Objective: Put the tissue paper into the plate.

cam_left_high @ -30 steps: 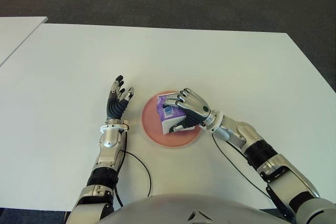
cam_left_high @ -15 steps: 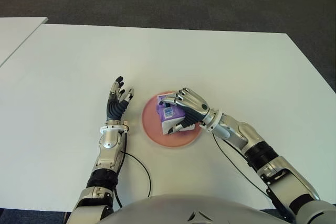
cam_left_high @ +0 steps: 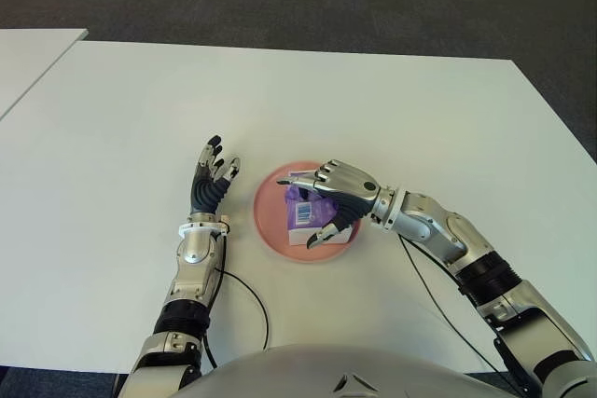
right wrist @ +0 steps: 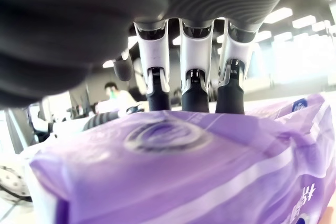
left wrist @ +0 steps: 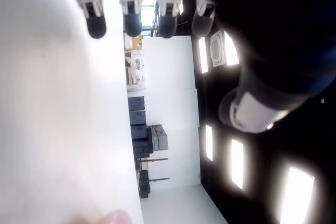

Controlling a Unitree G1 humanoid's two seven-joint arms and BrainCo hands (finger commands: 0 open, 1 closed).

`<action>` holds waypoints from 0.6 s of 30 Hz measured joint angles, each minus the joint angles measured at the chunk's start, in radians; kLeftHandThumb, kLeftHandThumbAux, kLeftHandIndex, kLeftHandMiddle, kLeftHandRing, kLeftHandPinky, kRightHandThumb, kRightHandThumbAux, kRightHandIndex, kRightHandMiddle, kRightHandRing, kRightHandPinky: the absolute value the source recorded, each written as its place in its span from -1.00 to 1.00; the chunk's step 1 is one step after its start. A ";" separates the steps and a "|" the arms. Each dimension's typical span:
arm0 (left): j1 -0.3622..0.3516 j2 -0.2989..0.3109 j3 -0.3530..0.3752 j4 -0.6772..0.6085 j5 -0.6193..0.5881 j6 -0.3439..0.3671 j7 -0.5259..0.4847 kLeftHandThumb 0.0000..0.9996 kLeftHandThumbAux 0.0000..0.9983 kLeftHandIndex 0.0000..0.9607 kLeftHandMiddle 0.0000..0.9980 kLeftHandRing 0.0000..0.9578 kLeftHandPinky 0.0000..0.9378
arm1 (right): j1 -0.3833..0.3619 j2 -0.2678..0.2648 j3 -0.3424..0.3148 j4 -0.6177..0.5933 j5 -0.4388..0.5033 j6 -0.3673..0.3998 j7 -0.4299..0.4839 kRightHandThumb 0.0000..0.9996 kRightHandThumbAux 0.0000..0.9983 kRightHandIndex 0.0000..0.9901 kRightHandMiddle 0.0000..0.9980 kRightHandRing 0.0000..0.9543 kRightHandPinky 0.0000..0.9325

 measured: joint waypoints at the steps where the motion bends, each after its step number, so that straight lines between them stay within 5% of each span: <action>1: -0.001 0.000 0.000 -0.001 0.000 0.003 -0.001 -0.99 0.25 -1.00 -1.00 -1.00 -1.00 | 0.002 0.000 -0.003 -0.005 0.007 0.000 0.012 -0.80 -0.55 -1.00 -1.00 -1.00 -1.00; 18: -0.001 0.001 -0.001 -0.009 0.003 0.021 -0.006 -1.00 0.25 -1.00 -1.00 -1.00 -1.00 | 0.021 0.006 -0.056 -0.040 0.075 -0.003 0.068 -0.83 -0.50 -1.00 -1.00 -1.00 -1.00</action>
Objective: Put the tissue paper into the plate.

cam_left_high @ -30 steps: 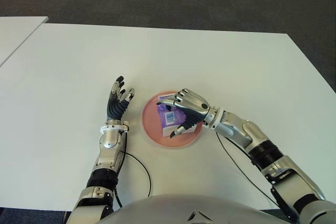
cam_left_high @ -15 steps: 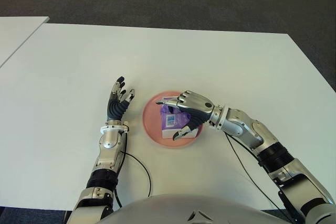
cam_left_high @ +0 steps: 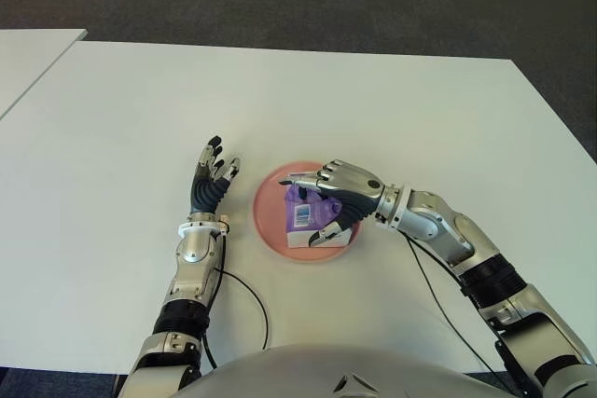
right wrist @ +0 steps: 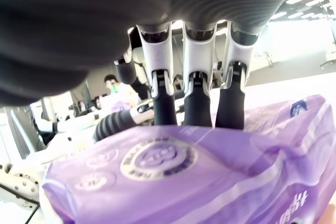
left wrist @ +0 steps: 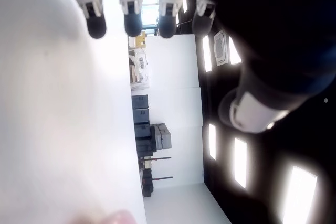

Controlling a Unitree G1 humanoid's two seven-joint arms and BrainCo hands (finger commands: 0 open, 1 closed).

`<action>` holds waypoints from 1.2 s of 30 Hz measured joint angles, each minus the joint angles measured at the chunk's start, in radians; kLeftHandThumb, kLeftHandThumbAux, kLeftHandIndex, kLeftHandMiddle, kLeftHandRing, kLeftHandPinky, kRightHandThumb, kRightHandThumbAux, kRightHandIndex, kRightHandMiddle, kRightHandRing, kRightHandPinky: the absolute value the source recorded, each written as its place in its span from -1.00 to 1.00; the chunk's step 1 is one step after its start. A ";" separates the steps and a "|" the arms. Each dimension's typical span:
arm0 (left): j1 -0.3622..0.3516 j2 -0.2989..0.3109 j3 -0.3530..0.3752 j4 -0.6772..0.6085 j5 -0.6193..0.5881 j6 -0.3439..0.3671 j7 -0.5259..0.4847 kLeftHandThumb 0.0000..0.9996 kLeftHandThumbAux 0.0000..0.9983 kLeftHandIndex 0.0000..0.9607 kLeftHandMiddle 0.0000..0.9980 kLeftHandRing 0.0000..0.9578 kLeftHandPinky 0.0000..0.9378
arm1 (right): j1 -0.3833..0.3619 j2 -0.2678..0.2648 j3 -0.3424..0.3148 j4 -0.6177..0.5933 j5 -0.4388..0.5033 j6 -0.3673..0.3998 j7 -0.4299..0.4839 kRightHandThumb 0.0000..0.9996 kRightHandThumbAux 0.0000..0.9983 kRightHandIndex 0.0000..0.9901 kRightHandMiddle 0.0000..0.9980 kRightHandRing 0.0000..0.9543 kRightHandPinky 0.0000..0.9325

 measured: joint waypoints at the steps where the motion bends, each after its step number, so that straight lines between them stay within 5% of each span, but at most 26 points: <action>1: 0.000 0.000 0.000 0.000 0.000 0.000 0.000 -1.00 0.26 -1.00 -1.00 -1.00 -1.00 | 0.004 0.003 -0.006 -0.001 0.006 -0.001 -0.001 -0.84 -0.50 -1.00 -1.00 -1.00 -1.00; 8: -0.007 0.000 0.002 0.001 -0.003 0.002 0.000 -0.99 0.25 -1.00 -1.00 -1.00 -1.00 | 0.021 0.016 -0.070 -0.058 0.113 0.001 0.015 -0.85 -0.52 -1.00 -1.00 -1.00 -1.00; 13: -0.010 -0.003 0.002 0.000 -0.002 0.012 0.003 -0.98 0.24 -1.00 -1.00 -1.00 -1.00 | -0.008 0.017 -0.141 -0.161 0.287 0.072 0.089 -0.80 -0.53 -1.00 -1.00 -1.00 -1.00; 18: -0.006 -0.011 0.001 -0.012 0.000 0.016 0.010 -0.98 0.23 -1.00 -1.00 -1.00 -1.00 | -0.011 0.045 -0.195 -0.179 0.347 0.121 0.091 -0.76 -0.54 -1.00 -1.00 -1.00 -1.00; 26: 0.000 -0.014 0.001 -0.027 0.011 0.029 0.028 -0.99 0.21 -1.00 -1.00 -1.00 -1.00 | -0.008 0.107 -0.323 -0.129 0.403 0.144 0.007 -0.61 -0.46 -1.00 -1.00 -1.00 -1.00; 36: 0.003 -0.013 0.000 -0.039 0.017 0.029 0.033 -0.98 0.23 -1.00 -1.00 -1.00 -1.00 | -0.078 0.244 -0.428 0.164 0.449 -0.003 -0.170 -0.82 -0.37 -1.00 -1.00 -1.00 -1.00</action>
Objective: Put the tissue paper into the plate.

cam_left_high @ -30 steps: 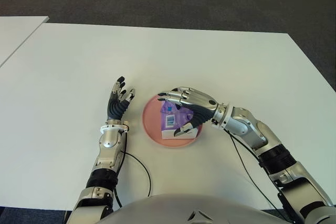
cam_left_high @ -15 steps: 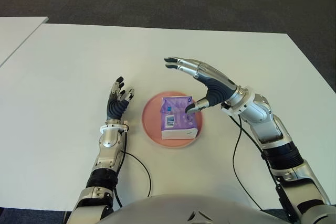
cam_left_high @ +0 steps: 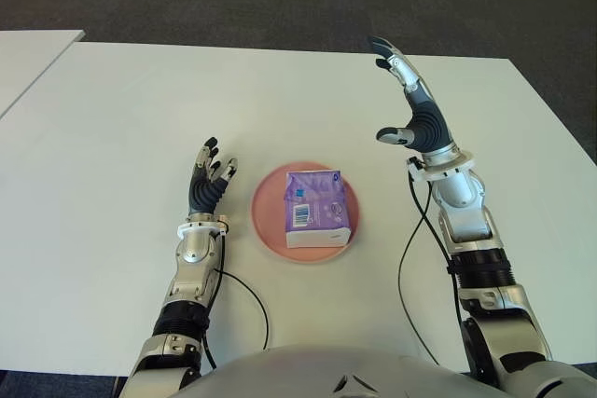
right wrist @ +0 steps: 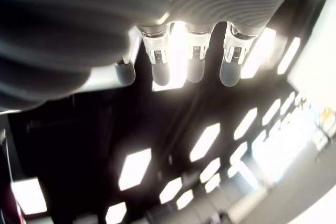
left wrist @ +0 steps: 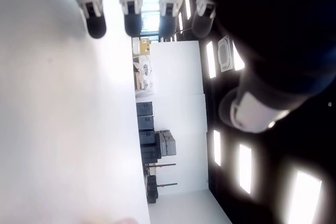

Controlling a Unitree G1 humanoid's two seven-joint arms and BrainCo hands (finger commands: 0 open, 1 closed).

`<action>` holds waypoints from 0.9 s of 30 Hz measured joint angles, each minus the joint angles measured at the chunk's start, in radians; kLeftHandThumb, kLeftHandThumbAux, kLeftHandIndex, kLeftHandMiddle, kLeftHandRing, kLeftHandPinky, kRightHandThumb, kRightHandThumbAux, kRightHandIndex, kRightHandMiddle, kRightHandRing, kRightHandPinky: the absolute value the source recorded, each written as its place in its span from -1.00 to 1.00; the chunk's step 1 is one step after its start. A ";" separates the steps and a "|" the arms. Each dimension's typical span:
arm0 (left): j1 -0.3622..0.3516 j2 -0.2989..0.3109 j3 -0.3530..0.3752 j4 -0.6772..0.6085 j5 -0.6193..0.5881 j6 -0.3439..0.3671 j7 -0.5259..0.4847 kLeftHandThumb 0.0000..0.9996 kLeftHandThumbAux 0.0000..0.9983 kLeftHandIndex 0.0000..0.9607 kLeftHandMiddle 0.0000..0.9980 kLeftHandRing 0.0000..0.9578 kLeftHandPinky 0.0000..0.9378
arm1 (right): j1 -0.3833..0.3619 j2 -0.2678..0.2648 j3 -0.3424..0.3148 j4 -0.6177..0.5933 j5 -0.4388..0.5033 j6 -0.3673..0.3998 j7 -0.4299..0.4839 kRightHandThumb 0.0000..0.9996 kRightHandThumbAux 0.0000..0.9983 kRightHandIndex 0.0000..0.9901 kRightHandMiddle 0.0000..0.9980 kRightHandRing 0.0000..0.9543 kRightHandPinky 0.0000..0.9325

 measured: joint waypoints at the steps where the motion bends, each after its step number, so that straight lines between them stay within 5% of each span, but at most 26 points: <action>1: 0.002 0.000 0.000 0.000 0.000 0.002 0.000 -0.98 0.23 -1.00 -1.00 -1.00 -1.00 | -0.007 0.015 -0.023 0.017 0.026 0.000 -0.019 -0.86 -0.33 -1.00 -1.00 -1.00 -1.00; 8: 0.012 -0.001 0.000 -0.008 -0.004 0.001 0.000 -0.98 0.24 -1.00 -1.00 -1.00 -1.00 | -0.029 0.120 -0.141 -0.023 0.182 0.031 -0.121 -0.97 -0.21 -1.00 -1.00 -1.00 -1.00; 20: 0.017 0.001 0.000 -0.019 -0.019 0.003 -0.011 -0.97 0.23 -1.00 -1.00 -1.00 -1.00 | 0.059 0.271 -0.170 -0.106 0.267 0.123 -0.176 -1.00 -0.16 -1.00 -1.00 -1.00 -1.00; 27: 0.026 0.000 0.000 -0.036 -0.037 0.009 -0.031 -0.95 0.23 -1.00 -1.00 -1.00 -1.00 | 0.098 0.307 -0.222 0.058 0.269 0.047 -0.180 -1.00 -0.12 -1.00 -1.00 -1.00 -1.00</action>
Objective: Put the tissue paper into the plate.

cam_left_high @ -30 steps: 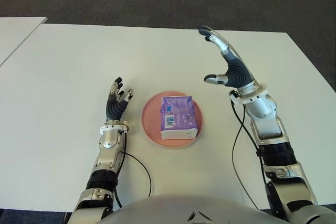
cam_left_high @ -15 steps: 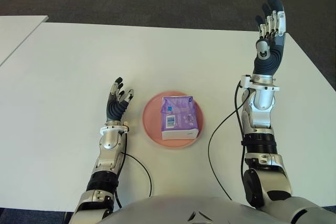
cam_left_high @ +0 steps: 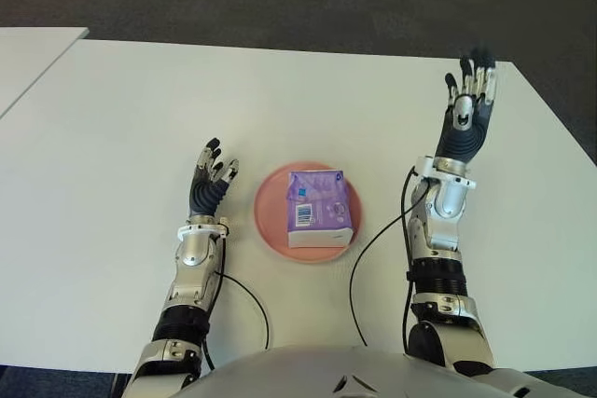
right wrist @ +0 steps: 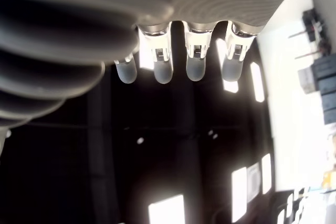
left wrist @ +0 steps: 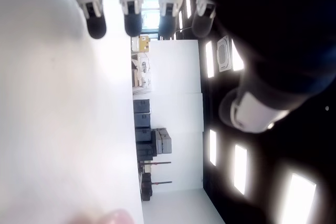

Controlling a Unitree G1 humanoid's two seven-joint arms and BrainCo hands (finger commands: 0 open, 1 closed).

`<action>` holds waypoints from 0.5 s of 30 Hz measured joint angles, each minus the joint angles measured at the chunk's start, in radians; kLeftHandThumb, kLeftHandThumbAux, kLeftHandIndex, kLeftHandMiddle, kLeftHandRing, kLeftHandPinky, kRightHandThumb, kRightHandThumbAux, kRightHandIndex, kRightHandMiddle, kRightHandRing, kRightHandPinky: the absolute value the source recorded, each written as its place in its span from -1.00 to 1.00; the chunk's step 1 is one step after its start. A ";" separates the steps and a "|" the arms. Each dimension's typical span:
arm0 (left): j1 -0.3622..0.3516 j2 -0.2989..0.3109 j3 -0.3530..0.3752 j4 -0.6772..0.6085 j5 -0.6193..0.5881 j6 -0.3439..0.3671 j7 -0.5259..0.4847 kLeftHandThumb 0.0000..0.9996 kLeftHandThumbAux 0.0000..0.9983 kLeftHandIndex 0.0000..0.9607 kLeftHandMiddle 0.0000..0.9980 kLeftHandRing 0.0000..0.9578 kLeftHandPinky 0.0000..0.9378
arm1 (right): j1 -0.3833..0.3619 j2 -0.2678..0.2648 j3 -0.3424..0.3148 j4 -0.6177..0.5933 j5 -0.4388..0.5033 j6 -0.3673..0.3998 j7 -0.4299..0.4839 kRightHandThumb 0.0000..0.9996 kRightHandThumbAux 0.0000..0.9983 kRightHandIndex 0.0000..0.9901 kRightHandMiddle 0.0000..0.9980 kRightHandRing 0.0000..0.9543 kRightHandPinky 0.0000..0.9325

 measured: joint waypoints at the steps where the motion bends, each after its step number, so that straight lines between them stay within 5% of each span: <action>1: 0.001 0.000 0.000 -0.001 -0.001 0.002 -0.002 -0.95 0.23 -1.00 -1.00 -1.00 -1.00 | 0.009 0.008 -0.006 0.037 -0.004 -0.012 -0.006 -1.00 -0.12 -1.00 -1.00 -1.00 -1.00; 15: 0.009 0.003 0.000 -0.011 -0.004 0.008 -0.020 -0.95 0.26 -1.00 -1.00 -1.00 -1.00 | 0.128 0.051 -0.012 0.190 -0.013 -0.062 -0.018 -1.00 -0.08 -1.00 -1.00 -1.00 -1.00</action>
